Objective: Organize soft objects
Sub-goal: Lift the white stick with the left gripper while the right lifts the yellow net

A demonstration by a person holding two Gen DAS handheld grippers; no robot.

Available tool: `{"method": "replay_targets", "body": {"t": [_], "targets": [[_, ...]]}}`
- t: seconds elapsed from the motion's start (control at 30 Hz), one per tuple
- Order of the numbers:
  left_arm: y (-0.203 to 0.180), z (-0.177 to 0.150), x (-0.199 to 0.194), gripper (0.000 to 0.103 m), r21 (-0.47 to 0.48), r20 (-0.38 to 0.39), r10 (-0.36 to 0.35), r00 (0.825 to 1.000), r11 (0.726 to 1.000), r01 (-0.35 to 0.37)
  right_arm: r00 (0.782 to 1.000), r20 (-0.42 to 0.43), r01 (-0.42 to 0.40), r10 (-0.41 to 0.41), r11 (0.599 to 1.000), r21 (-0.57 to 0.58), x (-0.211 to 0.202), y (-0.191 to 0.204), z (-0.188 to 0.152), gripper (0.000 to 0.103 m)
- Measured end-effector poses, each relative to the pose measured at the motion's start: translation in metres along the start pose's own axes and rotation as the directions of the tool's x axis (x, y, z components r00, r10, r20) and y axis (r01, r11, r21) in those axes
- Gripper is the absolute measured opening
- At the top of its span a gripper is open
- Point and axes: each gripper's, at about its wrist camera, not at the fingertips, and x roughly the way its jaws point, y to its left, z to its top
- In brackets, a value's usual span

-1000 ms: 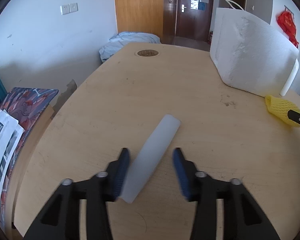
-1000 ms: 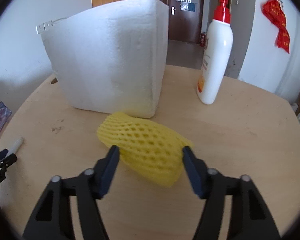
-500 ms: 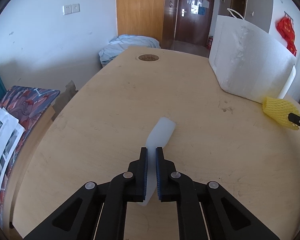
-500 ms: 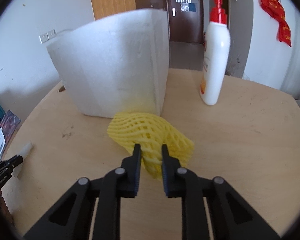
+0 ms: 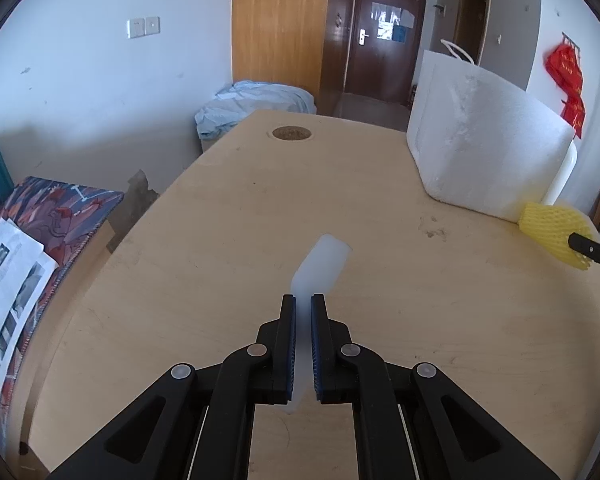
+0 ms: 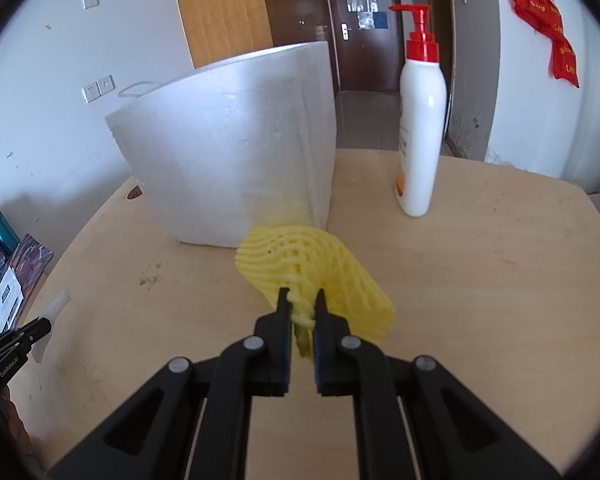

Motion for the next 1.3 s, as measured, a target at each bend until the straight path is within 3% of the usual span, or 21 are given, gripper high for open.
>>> {"method": "replay_targets", "body": {"t": [0.73, 1.3], "targets": [[-0.014, -0.008, -0.073, 0.007, 0.029, 0.121, -0.022, 0.992, 0.999, 0.018, 0.991, 0.132, 0.016, -0.017, 1.0, 0.003, -0.083, 0.007, -0.022, 0.011], [-0.028, -0.027, -0.158, 0.007, 0.077, 0.277, -0.103, 0.955, 0.993, 0.085, 0.957, 0.289, -0.002, -0.003, 1.0, 0.015, -0.164, 0.02, -0.068, 0.011]]}}
